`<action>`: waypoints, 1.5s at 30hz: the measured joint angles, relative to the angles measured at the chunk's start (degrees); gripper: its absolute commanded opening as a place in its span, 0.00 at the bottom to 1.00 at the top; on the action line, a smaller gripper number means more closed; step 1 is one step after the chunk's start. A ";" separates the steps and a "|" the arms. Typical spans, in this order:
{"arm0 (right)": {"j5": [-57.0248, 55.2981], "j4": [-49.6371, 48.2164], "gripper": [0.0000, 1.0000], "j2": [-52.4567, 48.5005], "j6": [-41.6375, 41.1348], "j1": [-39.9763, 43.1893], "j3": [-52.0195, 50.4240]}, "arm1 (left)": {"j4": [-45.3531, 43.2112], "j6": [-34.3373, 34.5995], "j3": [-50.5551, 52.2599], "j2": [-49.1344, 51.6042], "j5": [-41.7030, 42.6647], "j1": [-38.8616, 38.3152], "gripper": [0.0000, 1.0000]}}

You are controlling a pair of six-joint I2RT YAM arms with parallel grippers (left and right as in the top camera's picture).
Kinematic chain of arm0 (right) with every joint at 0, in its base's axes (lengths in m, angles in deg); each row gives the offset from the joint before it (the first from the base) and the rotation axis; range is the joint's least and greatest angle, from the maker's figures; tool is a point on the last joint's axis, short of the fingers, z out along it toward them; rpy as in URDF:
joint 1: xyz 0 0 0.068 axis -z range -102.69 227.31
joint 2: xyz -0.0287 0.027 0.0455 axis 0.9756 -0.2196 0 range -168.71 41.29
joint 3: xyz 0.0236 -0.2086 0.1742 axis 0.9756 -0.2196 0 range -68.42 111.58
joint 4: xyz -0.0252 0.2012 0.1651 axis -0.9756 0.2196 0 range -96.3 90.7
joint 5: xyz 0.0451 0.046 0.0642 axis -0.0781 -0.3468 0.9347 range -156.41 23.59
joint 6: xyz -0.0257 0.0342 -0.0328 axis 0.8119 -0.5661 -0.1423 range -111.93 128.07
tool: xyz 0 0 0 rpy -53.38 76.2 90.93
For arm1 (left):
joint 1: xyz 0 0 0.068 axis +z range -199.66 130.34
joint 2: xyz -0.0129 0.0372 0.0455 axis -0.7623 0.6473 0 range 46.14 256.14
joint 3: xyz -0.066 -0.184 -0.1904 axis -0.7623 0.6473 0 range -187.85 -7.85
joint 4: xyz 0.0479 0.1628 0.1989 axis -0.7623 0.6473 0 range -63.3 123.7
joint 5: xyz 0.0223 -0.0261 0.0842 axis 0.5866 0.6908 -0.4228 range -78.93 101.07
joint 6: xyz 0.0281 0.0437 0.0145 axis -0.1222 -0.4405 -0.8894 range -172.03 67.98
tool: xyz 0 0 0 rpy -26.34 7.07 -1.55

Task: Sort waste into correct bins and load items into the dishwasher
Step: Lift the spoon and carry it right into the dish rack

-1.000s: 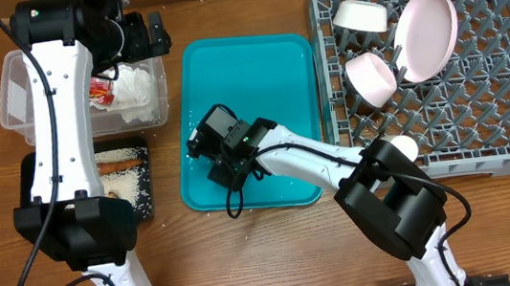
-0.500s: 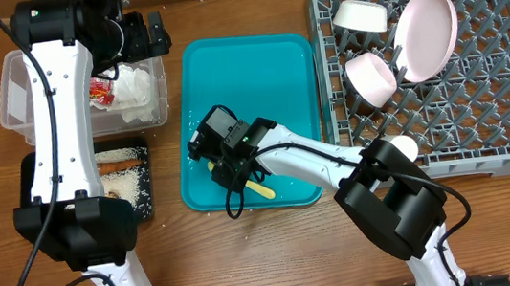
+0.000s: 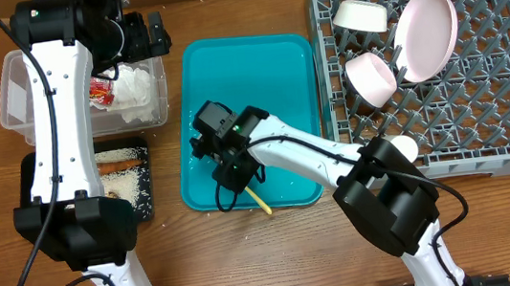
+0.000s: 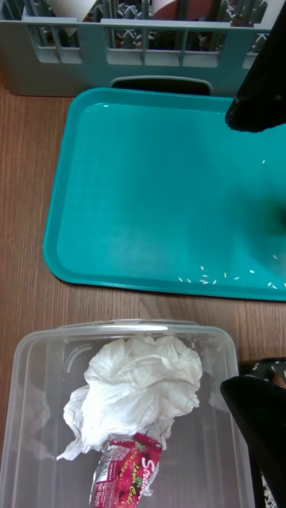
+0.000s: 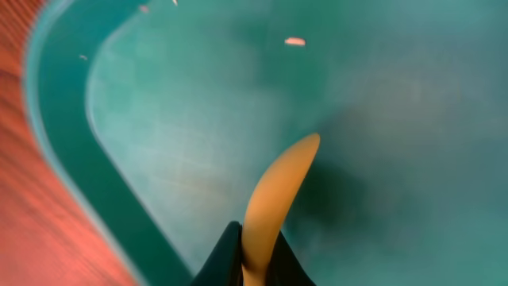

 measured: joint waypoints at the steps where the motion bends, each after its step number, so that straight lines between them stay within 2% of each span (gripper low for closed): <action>1: 0.04 2.60 0.04 -0.11 -0.94 0.20 1.90 | 0.00 0.00 0.00 0.00 0.02 0.00 1.00; 5: 0.63 12.72 0.04 -0.33 -3.82 2.27 11.69 | 0.02 0.00 0.00 0.00 0.00 0.00 1.00; 9: 0.33 24.90 0.04 0.11 -9.51 8.17 28.57 | 0.00 0.00 0.00 0.00 0.00 0.00 1.00; 12: -0.70 31.74 0.04 1.60 -16.94 14.80 38.34 | 0.00 0.00 0.00 0.00 0.02 0.00 1.00; 15: -1.49 35.36 0.04 4.11 -23.17 22.60 41.97 | 0.02 0.00 0.00 0.00 0.02 0.00 1.00; 21: -9.42 40.96 0.04 6.16 -39.34 41.09 42.29 | 0.00 0.00 0.00 0.00 0.00 0.00 1.00; 26: -13.11 41.18 0.04 6.16 -51.63 51.15 39.23 | 0.00 0.00 0.00 0.00 0.02 0.00 1.00; 30: -16.41 41.24 0.04 6.16 -57.37 54.27 35.91 | 0.00 0.00 0.00 0.00 0.00 0.00 1.00; 40: -25.33 41.20 0.04 6.16 -66.36 54.14 23.12 | 0.02 0.00 0.00 0.00 0.02 0.00 1.00; 42: -27.21 41.22 0.15 6.16 -66.77 54.14 21.88 | 0.02 0.00 0.00 0.00 0.02 0.00 1.00; 43: -28.04 41.24 0.25 6.16 -66.79 54.14 21.66 | 0.00 0.00 0.00 0.00 0.02 0.00 1.00; 45: -29.20 41.18 1.00 6.16 -66.49 54.14 21.62 | 0.02 0.00 0.00 0.00 0.02 0.00 1.00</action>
